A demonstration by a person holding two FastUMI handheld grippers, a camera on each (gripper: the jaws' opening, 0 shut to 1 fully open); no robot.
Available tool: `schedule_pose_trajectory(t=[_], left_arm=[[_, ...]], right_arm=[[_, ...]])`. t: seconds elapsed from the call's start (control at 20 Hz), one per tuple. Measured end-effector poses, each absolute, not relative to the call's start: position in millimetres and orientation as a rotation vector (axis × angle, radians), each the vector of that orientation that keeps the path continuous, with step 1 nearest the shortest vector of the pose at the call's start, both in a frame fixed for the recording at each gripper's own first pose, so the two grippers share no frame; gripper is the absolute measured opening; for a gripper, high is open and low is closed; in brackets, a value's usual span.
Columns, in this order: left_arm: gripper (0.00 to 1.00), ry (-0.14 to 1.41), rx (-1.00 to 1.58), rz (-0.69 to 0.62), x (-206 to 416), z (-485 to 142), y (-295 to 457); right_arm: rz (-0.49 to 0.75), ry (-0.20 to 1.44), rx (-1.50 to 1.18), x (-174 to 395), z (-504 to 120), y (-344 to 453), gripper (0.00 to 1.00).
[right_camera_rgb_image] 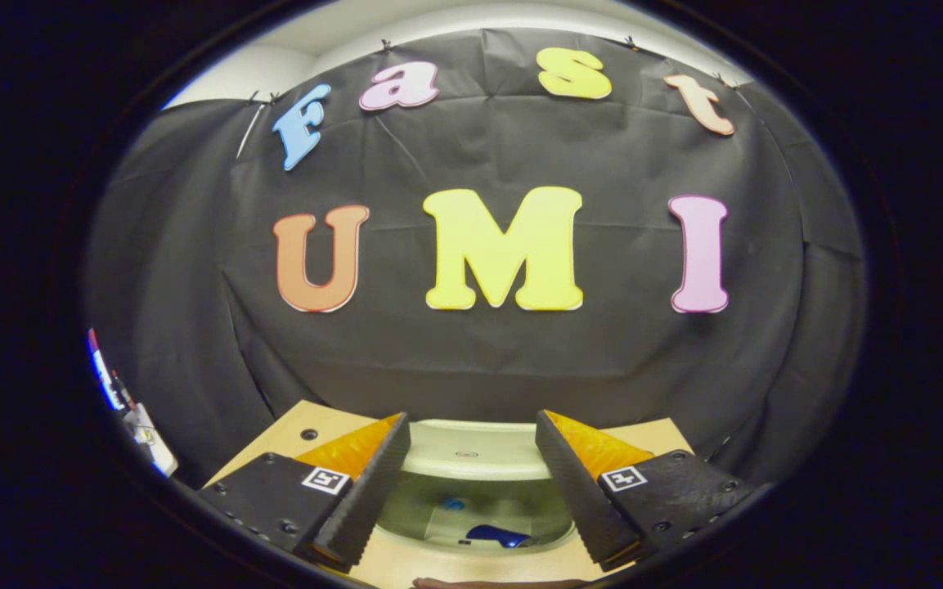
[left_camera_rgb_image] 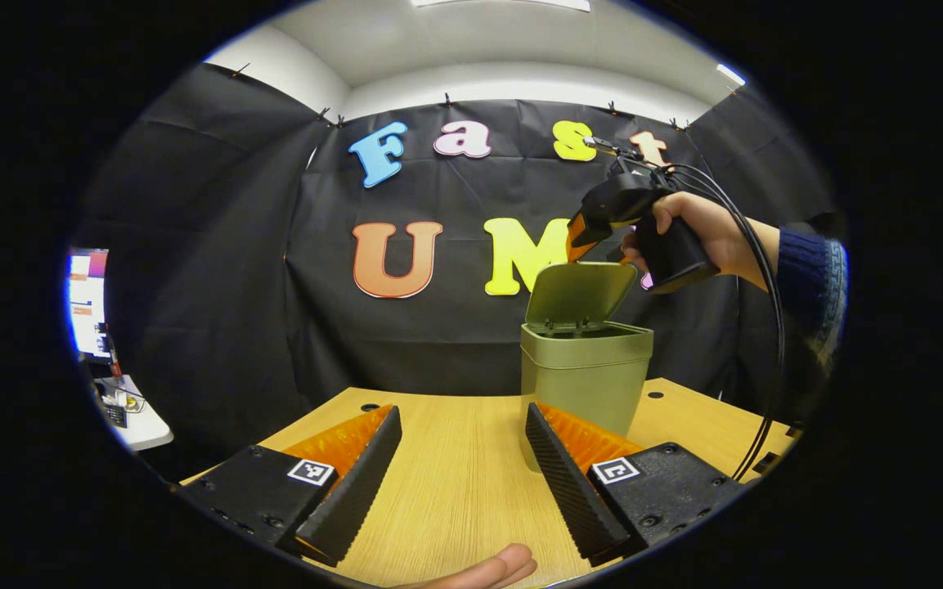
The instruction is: Press the lid of the desktop garbage bin to open it, pick up the crumpled paper on the desktop and throw it into the bin, then pick up the pop can on the desktop and drop it into the bin, and finally close the garbage bin lid.
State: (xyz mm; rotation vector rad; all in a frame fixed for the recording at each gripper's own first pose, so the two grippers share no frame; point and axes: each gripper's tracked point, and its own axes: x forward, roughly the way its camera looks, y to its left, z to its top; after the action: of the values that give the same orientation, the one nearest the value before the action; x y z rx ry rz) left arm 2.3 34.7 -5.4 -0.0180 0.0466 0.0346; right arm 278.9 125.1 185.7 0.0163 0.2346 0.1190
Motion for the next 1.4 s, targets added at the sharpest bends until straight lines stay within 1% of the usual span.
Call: schedule_pose_trajectory(t=[0.2,0.45,0.5,0.55,0.6,0.65,0.7,0.75,0.8,0.85,0.9,0.95,1.4], left_arm=[[0.98,0.059,-0.028,0.002,3.5,-8.9,26.8],[0.98,0.076,-0.047,0.028,5.4,-12.3,39.1],[0.98,0.072,-0.056,0.03,5.4,-11.1,40.3],[0.98,0.069,-0.061,0.036,5.5,-10.6,42.4],[0.98,0.07,-0.059,0.048,5.3,-11.2,45.6],[0.98,0.073,-0.055,0.054,6.3,-12.0,47.8],[0.98,0.074,-0.053,0.055,6.6,-12.4,49.1],[0.98,0.078,-0.056,0.054,7.1,-13.0,49.2],[0.98,0.078,-0.056,0.051,8.3,-14.6,49.5],[0.98,0.078,-0.055,0.052,8.5,-14.6,50.7],[0.98,0.081,-0.055,0.055,8.7,-15.9,52.5],[0.98,0.083,-0.057,0.057,10.0,-16.4,53.4],[0.98,0.095,-0.068,0.067,13.8,-21.2,61.4]], right_arm=[[0.116,0.267,0.011,276.5,152.7,126.0,0.96],[0.126,0.321,0.015,279.8,114.5,126.7,0.96],[0.126,0.329,0.006,280.3,108.1,125.8,0.93],[0.125,0.337,0.005,280.5,101.9,124.5,0.96],[0.125,0.342,0.003,279.7,97.5,123.8,0.94],[0.124,0.346,0.002,277.2,93.7,122.6,0.96],[0.123,0.343,0.004,275.7,92.3,121.6,0.96],[0.124,0.341,0.006,273.4,91.3,121.8,0.94],[0.126,0.334,0.001,271.8,91.1,122.1,0.96],[0.127,0.326,-0.005,270.1,90.7,121.8,0.96],[0.127,0.322,-0.004,268.1,89.3,121.1,0.94],[0.124,0.318,0.001,266.3,88.9,121.4,0.97],[0.087,0.292,0.031,263.8,80.7,122.0,0.98]])
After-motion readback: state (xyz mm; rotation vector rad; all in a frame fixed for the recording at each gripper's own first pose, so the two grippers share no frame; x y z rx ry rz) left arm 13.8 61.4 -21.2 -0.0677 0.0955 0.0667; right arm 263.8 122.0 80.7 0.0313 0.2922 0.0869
